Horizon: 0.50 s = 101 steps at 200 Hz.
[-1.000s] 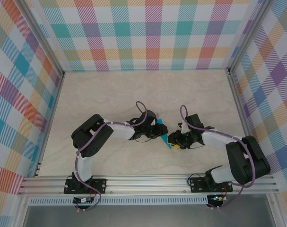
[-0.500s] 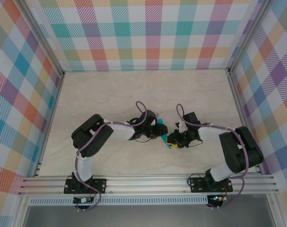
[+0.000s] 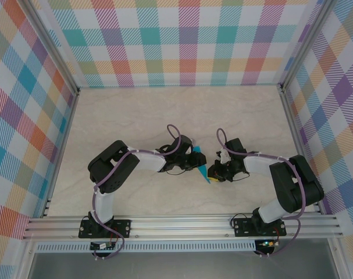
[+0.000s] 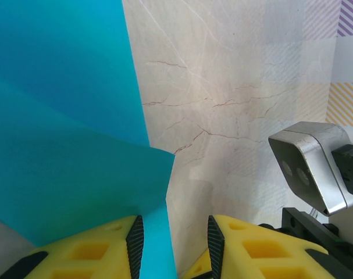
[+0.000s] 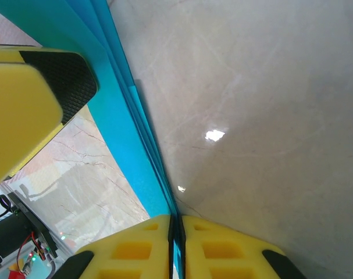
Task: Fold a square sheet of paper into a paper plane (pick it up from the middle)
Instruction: Fold the wing for the fifth time at the center of the table.
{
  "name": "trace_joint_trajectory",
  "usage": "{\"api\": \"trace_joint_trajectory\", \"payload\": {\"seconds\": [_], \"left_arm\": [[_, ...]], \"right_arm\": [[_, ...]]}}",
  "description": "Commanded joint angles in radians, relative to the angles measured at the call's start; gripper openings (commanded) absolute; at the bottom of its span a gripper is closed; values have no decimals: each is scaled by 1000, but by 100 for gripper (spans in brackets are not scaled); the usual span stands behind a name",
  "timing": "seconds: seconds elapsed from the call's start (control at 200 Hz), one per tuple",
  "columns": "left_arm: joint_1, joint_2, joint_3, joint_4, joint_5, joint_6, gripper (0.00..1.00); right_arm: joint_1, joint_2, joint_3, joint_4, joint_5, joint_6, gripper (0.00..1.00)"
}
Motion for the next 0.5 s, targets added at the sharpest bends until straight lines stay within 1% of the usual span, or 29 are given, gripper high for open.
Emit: {"api": "trace_joint_trajectory", "payload": {"seconds": [0.0, 0.03, 0.1, 0.14, 0.21, 0.335, 0.5], "left_arm": [[-4, 37, 2, -70, 0, 15, 37], [-4, 37, 1, -70, -1, 15, 37], [-3, 37, 1, -72, 0, 16, 37], [-4, 37, 0, -72, 0, 17, 37], [-3, 37, 0, -73, 0, 17, 37], [-3, 42, 6, -73, 2, 15, 37], [-3, 42, 7, -70, 5, 16, 37]], "right_arm": [[8, 2, -14, -21, 12, -22, 17], [8, -8, -11, -24, 15, -20, 20], [8, -33, -6, -29, 18, -21, 20], [8, -44, -1, -29, 13, -24, 23], [8, -60, 4, -26, 1, -32, 31], [17, -67, -1, 1, -4, -26, 38], [46, -60, 2, -11, 50, -51, 39]]}}
